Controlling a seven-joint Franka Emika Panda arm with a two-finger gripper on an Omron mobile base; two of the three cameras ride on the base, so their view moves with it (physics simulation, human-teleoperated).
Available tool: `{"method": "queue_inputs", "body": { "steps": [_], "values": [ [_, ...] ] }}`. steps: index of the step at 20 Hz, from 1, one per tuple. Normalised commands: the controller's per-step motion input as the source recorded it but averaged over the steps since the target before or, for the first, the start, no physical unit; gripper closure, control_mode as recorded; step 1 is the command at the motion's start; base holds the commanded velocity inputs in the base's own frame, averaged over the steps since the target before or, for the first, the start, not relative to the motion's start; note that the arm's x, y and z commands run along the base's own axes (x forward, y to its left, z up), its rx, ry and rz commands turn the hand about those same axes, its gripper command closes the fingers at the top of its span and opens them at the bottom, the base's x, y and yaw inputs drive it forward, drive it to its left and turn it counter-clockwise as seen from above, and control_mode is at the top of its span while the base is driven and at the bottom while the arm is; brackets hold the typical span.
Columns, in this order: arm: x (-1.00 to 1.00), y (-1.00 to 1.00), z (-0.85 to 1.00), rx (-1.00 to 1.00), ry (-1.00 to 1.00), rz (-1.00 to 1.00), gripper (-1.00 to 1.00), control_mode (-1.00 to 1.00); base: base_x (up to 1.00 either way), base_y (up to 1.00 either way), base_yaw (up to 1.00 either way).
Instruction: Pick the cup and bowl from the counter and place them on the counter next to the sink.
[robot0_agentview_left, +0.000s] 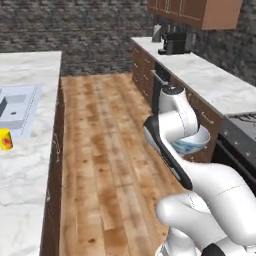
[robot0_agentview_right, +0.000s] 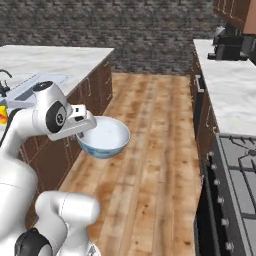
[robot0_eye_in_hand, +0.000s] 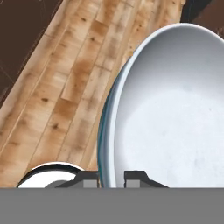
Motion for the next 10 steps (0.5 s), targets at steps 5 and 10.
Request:
{"method": "queue_inputs", "body": {
  "steps": [5,10],
  "values": [
    [0.0,0.0,0.0,0.0,0.0,0.0,1.0,1.0,1.0,-0.66,0.21],
    [0.0,0.0,0.0,0.0,0.0,0.0,1.0,1.0,1.0,-0.73,0.12]
  ]
}}
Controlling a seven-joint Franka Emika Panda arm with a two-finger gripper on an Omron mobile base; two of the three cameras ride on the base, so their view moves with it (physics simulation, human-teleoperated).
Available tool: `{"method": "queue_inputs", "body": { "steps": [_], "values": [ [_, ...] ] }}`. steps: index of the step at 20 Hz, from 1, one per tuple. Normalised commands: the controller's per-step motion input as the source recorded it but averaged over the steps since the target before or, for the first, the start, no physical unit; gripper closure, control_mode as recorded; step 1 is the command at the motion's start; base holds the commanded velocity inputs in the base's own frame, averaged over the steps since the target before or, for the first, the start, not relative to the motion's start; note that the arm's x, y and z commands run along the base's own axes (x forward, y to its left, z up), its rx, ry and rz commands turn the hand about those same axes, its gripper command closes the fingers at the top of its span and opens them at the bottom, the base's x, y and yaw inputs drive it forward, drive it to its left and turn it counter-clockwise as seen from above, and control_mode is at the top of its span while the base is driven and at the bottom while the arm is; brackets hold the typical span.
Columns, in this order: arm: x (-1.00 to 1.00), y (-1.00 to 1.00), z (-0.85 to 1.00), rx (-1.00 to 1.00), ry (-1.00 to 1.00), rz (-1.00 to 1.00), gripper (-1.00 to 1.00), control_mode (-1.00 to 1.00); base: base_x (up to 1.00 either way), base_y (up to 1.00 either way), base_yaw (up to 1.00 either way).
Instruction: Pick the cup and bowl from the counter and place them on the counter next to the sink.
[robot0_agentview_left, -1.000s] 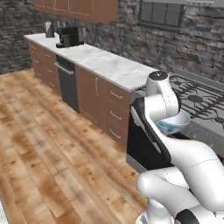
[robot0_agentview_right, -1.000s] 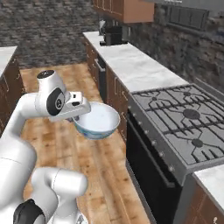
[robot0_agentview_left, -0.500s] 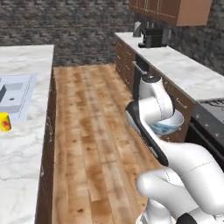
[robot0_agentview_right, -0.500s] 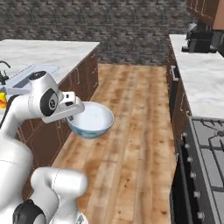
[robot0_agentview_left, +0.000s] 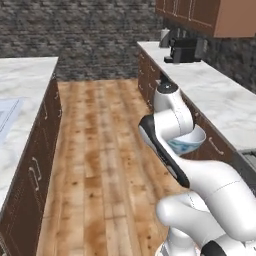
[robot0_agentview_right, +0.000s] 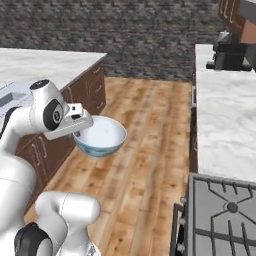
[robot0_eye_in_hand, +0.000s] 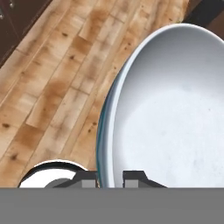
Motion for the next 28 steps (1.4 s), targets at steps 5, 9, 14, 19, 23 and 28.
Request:
{"method": "queue_inputs", "body": {
  "steps": [5,9,14,19,23,28],
  "values": [
    [0.0,0.0,0.0,0.0,0.0,0.0,1.0,1.0,1.0,-0.62,0.07],
    [0.0,0.0,0.0,0.0,0.0,0.0,1.0,1.0,1.0,-0.54,0.13],
    [0.0,0.0,0.0,0.0,0.0,0.0,1.0,1.0,1.0,-0.11,0.03],
    [0.0,0.0,0.0,0.0,0.0,0.0,1.0,1.0,1.0,0.0,0.0],
    [0.0,0.0,0.0,0.0,0.0,0.0,1.0,1.0,1.0,0.02,0.0],
    [0.0,0.0,0.0,0.0,0.0,0.0,1.0,1.0,1.0,0.16,0.0]
  ]
}}
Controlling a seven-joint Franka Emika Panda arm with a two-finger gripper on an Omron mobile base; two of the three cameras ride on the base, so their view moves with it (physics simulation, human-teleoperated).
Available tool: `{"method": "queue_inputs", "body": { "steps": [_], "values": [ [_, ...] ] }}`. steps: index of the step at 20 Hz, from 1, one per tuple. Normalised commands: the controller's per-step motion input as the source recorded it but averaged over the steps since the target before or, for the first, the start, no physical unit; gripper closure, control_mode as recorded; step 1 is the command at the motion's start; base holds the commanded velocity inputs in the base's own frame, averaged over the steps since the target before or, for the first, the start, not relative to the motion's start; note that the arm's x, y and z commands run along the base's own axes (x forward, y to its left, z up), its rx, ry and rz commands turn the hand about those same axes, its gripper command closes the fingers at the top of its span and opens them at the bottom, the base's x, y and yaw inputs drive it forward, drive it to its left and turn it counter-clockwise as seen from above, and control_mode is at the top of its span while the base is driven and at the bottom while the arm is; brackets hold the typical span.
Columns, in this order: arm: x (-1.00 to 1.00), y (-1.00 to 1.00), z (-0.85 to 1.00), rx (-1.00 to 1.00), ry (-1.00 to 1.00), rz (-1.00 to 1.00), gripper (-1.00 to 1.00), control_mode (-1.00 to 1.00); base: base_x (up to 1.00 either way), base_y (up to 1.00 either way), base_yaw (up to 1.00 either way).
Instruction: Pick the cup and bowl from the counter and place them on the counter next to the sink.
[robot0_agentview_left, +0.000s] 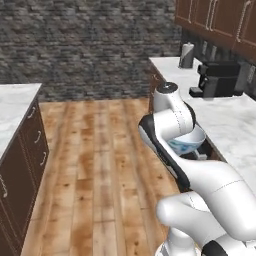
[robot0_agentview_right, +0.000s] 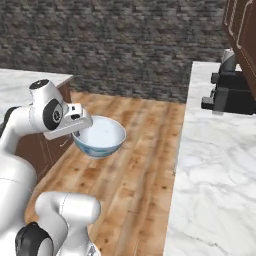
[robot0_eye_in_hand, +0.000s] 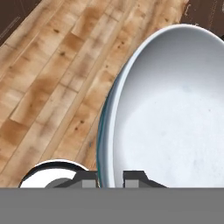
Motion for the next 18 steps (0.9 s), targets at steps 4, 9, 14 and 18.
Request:
{"method": "queue_inputs", "body": {
  "steps": [4,9,14,18],
  "values": [
    [0.0,0.0,0.0,0.0,0.0,0.0,1.0,1.0,1.0,0.23,0.0],
    [0.0,0.0,0.0,0.0,0.0,0.0,1.0,1.0,1.0,0.5,0.07],
    [0.0,0.0,0.0,0.0,0.0,0.0,1.0,1.0,0.97,0.63,0.31],
    [0.0,0.0,0.0,0.0,0.0,0.0,1.0,1.0,0.81,0.52,0.68]
  ]
}}
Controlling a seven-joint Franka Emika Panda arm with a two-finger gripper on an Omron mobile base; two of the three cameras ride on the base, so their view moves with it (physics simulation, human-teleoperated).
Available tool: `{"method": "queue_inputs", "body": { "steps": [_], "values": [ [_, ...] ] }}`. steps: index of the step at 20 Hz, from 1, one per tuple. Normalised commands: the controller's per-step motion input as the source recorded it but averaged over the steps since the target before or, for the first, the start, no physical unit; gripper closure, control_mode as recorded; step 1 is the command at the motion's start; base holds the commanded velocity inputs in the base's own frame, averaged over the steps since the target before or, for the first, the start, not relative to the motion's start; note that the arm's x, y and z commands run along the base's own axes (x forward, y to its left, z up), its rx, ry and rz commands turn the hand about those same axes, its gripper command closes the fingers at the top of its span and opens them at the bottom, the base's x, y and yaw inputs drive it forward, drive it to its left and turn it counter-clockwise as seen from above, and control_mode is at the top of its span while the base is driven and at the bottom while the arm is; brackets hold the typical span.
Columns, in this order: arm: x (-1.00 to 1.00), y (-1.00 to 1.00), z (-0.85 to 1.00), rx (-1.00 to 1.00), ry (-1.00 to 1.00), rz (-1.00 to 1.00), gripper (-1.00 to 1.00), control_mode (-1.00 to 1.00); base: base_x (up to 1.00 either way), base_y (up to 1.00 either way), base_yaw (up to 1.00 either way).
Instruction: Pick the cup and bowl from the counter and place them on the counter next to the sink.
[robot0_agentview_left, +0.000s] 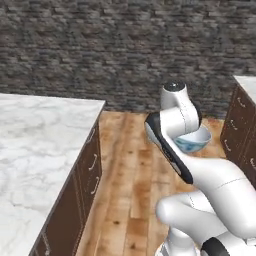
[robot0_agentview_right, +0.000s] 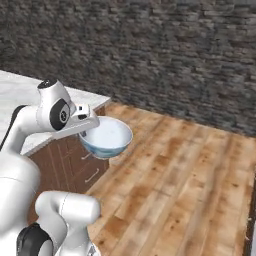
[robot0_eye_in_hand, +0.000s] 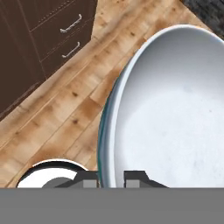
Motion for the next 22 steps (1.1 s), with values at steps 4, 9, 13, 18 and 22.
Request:
{"method": "queue_inputs", "body": {
  "steps": [4,9,13,18,22],
  "values": [
    [0.0,0.0,0.0,0.0,0.0,0.0,1.0,1.0,0.73,0.21,0.82],
    [0.0,0.0,0.0,0.0,0.0,0.0,1.0,1.0,0.29,0.02,0.83],
    [0.0,0.0,0.0,0.0,0.0,0.0,1.0,1.0,0.08,0.0,0.84],
    [0.0,0.0,0.0,0.0,0.0,0.0,1.0,1.0,0.07,0.0,0.78],
    [0.0,0.0,0.0,0.0,0.0,0.0,1.0,1.0,0.25,-0.03,0.73]
  ]
}}
